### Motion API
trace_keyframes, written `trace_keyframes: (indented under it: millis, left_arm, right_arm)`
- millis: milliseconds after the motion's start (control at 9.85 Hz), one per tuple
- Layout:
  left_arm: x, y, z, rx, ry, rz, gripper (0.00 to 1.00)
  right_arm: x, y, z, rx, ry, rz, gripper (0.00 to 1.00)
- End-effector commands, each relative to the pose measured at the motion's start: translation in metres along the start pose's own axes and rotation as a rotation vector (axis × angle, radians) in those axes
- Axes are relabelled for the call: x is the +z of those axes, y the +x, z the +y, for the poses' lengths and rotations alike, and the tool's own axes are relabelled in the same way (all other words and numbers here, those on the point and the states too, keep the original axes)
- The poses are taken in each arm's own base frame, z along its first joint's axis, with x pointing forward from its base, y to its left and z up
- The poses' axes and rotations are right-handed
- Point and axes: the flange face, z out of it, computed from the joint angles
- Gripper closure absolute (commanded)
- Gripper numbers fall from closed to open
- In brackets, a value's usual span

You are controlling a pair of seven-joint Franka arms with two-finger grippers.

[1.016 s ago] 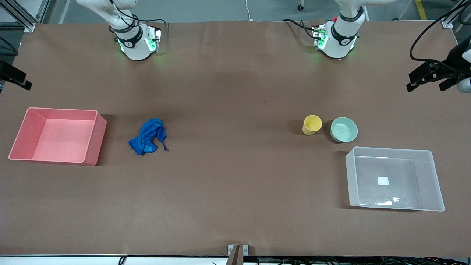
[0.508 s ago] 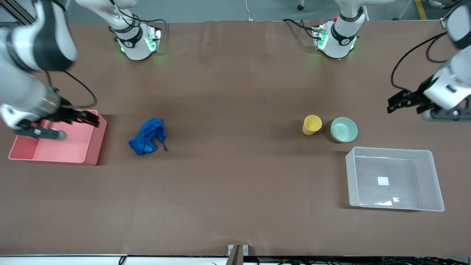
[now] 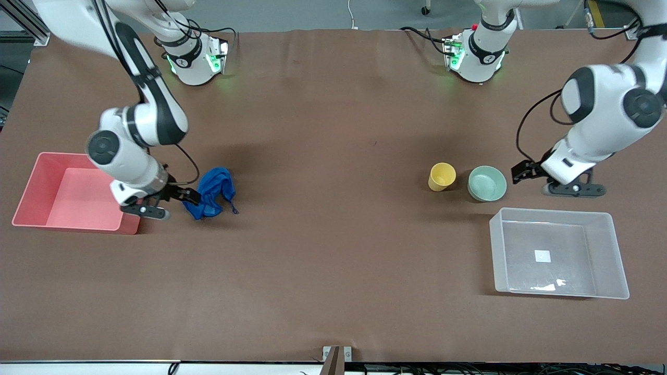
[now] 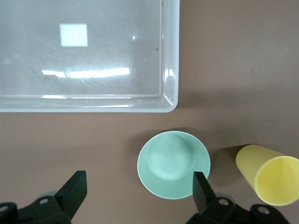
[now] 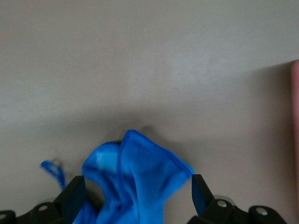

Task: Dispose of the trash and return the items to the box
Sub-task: 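Reach the right gripper to the blue cloth while the left gripper reaches the bowl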

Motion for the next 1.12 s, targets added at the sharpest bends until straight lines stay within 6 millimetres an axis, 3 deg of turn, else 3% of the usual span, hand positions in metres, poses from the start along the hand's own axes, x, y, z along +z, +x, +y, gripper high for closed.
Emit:
trace_keyframes:
  millis: [0, 203, 508, 609, 711, 812, 1016]
  left_arm:
    - [0.066, -0.015, 0.0, 0.023, 0.015, -0.011, 0.0]
    - [0.104, -0.029, -0.005, 0.014, 0.014, -0.045, 0.0]
    - [0.141, -0.038, -0.008, 0.007, 0.015, -0.068, 0.0]
    - [0.144, -0.039, -0.009, 0.004, 0.014, -0.069, 0.3]
    - [0.146, -0.039, -0.009, 0.002, 0.014, -0.072, 0.68]
    - [0.15, -0.04, -0.009, 0.004, 0.014, -0.073, 0.83]
    - [0.156, -0.039, -0.008, -0.005, 0.016, -0.062, 0.97]
  right_arm:
    - [0.038, -0.009, 0.001, 0.018, 0.003, -0.016, 0.0]
    - [0.04, -0.011, 0.001, 0.018, -0.001, -0.03, 0.0]
    - [0.036, -0.023, -0.012, 0.006, -0.025, -0.13, 0.0]
    - [0.033, -0.025, -0.013, 0.016, -0.027, -0.134, 0.0]
    - [0.032, -0.023, -0.013, 0.019, -0.026, -0.132, 0.0]
    - [0.029, -0.022, -0.014, 0.016, -0.026, -0.132, 0.0]
    - [0.022, -0.026, -0.014, 0.015, -0.046, -0.18, 0.0]
